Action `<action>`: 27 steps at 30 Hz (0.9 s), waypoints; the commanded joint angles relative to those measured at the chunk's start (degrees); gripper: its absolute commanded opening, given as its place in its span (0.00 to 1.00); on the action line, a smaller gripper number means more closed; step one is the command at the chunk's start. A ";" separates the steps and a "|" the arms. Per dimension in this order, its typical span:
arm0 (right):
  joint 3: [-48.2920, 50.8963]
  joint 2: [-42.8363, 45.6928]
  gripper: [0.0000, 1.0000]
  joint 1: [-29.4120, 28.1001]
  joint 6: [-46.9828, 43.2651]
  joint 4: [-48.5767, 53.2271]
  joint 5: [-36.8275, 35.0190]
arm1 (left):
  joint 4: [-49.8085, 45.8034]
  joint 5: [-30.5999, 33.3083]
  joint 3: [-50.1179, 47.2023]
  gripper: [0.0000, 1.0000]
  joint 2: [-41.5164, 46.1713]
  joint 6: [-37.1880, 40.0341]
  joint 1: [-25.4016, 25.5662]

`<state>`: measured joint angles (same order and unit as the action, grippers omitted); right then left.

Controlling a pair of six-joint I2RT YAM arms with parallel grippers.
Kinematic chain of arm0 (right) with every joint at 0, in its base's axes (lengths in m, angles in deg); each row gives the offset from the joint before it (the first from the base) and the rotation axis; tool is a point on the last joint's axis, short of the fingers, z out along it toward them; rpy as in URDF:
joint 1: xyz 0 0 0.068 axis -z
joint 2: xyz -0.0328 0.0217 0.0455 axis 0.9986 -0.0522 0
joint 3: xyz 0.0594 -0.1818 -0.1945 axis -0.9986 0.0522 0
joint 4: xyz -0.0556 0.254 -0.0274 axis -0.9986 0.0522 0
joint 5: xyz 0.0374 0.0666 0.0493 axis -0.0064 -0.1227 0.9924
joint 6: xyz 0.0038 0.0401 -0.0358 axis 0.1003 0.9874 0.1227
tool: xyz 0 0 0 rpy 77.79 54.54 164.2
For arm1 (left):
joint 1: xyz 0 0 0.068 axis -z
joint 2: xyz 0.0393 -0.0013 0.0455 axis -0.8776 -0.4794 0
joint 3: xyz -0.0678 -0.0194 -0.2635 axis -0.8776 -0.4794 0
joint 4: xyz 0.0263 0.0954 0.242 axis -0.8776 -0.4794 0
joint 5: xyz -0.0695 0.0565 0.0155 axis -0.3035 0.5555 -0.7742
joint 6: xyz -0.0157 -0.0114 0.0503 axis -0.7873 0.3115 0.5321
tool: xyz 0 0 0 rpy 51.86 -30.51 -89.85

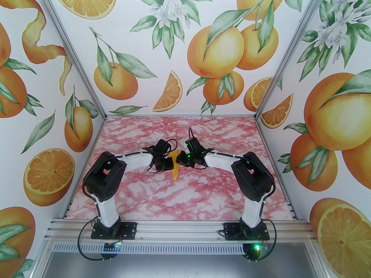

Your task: Fold a paper plane with a square sheet of paper (fold left side to right side)

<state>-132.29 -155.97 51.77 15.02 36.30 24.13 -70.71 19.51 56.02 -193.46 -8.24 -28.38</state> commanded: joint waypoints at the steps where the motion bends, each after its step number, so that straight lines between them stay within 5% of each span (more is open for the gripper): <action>1: -2.35 -1.92 0.12 -0.77 -1.33 3.11 -1.84 | 2.59 0.45 0.30 0.15 -3.48 0.40 1.22; 10: -2.79 -2.86 0.13 -1.27 -1.04 3.49 -1.61 | 2.77 0.50 0.38 0.15 -3.81 0.25 1.54; 13: -1.77 -1.36 0.29 -1.23 -1.25 3.62 -1.77 | 1.76 1.10 0.89 0.13 -4.37 -0.18 1.44; 20: 2.94 2.93 0.45 -1.25 0.37 1.49 -0.87 | 1.17 1.25 1.50 0.11 -5.65 -2.16 1.79; 27: 9.69 7.85 0.47 -1.25 3.53 -4.28 -0.15 | 2.22 0.33 0.71 0.11 -5.93 -4.10 2.28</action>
<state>-124.73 -150.73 51.02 16.35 36.34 23.32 -72.81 20.28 57.75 -194.55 -10.97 -28.12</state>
